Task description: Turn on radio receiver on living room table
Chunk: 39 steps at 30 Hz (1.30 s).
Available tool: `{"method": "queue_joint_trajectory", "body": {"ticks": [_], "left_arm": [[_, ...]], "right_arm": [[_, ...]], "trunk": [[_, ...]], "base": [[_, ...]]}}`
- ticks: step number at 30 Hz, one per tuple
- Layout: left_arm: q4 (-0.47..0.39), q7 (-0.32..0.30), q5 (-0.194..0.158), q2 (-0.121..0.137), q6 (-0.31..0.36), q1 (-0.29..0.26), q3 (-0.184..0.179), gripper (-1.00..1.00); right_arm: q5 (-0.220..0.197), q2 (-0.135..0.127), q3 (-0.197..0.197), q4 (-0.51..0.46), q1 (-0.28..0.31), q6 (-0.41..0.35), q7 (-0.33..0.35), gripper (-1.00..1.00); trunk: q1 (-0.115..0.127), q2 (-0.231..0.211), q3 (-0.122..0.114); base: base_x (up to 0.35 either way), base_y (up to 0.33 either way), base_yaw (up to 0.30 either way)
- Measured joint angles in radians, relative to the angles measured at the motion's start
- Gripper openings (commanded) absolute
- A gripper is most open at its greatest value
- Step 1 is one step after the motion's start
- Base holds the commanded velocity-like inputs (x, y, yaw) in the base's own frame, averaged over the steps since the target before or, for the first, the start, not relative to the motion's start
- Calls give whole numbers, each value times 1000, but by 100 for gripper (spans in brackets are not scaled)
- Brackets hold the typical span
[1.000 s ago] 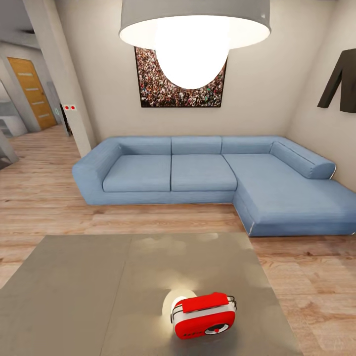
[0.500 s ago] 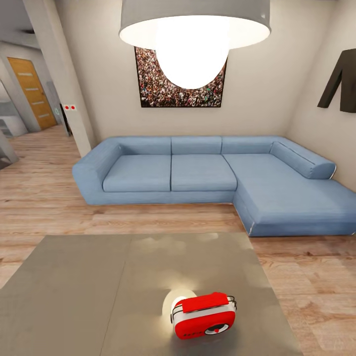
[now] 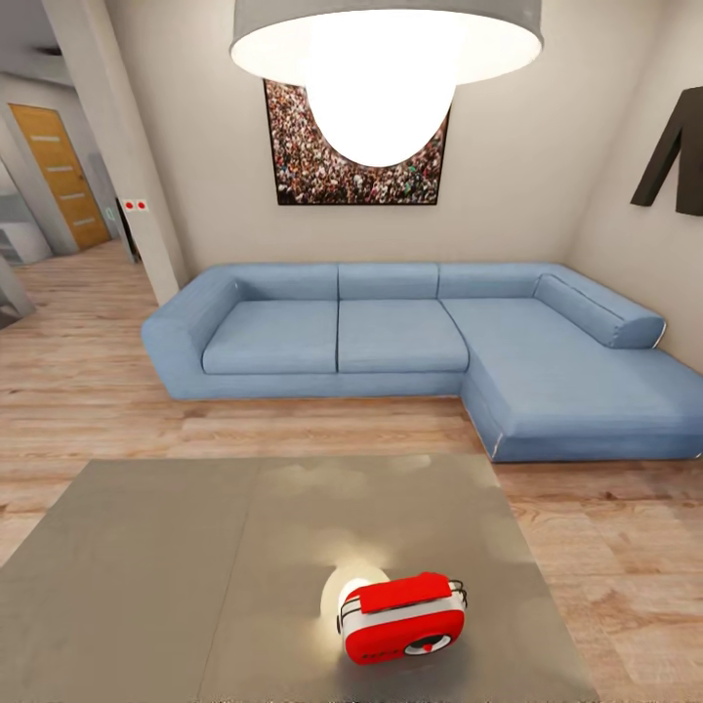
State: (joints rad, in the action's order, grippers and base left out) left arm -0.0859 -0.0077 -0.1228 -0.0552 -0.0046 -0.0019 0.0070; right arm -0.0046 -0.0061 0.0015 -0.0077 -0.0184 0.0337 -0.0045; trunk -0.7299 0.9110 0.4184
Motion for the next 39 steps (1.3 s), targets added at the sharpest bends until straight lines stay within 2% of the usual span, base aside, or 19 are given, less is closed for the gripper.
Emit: {"method": "queue_joint_trajectory", "body": {"ticks": [39], "left_arm": [[0,0,-1,0,0,0,0,100]], "right_arm": [[7,3,6,0,0,6,-2,100]], "trunk": [[0,0,56]], "base": [[0,0,-82]]}}
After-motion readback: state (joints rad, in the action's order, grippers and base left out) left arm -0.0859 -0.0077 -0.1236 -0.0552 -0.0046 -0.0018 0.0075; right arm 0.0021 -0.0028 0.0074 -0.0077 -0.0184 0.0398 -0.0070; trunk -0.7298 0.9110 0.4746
